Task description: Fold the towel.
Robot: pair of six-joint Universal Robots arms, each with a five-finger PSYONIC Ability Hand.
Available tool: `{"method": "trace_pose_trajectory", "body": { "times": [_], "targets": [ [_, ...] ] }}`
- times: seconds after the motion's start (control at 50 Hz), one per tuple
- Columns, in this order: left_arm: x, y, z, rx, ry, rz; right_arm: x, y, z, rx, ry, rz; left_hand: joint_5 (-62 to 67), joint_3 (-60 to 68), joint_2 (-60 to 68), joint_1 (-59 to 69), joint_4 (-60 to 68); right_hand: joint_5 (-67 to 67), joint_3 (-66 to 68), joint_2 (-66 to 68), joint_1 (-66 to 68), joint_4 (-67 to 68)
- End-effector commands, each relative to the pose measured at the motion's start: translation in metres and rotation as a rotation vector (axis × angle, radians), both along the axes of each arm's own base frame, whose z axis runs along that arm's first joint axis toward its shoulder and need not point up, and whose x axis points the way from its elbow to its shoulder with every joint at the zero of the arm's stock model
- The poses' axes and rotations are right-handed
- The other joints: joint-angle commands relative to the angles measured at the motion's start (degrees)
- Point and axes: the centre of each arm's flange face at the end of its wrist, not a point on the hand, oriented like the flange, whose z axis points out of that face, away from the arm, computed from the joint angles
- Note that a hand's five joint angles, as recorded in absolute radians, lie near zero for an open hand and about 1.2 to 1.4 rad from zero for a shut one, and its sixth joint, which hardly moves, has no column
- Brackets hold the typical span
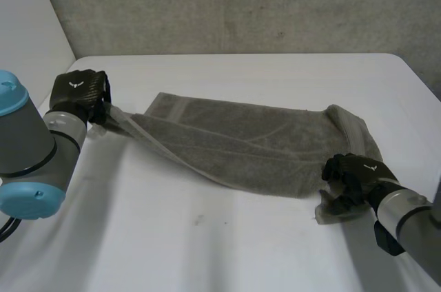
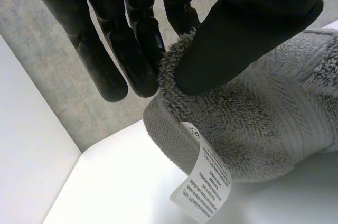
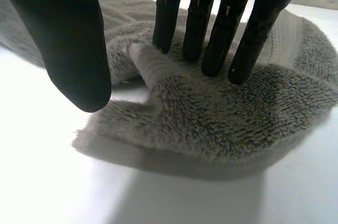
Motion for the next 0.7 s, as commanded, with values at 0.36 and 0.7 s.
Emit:
{"method": "trace_pose_trajectory", "body": {
  "times": [0.36, 0.7],
  "targets": [
    [0.002, 0.014, 0.01, 0.036, -0.021, -0.01, 0.006, -0.024, 0.04, -0.251, 0.261, 0.103, 10.86, 10.33, 10.34, 12.07, 10.22, 45.62, 45.01, 44.14, 49.29, 45.09],
    [0.023, 0.08, 0.011, 0.346, -0.339, -0.071, -0.027, -0.016, 0.068, 0.009, 0.689, 0.451, 10.86, 10.33, 10.34, 12.07, 10.22, 45.62, 45.01, 44.14, 49.29, 45.09]
  ]
}}
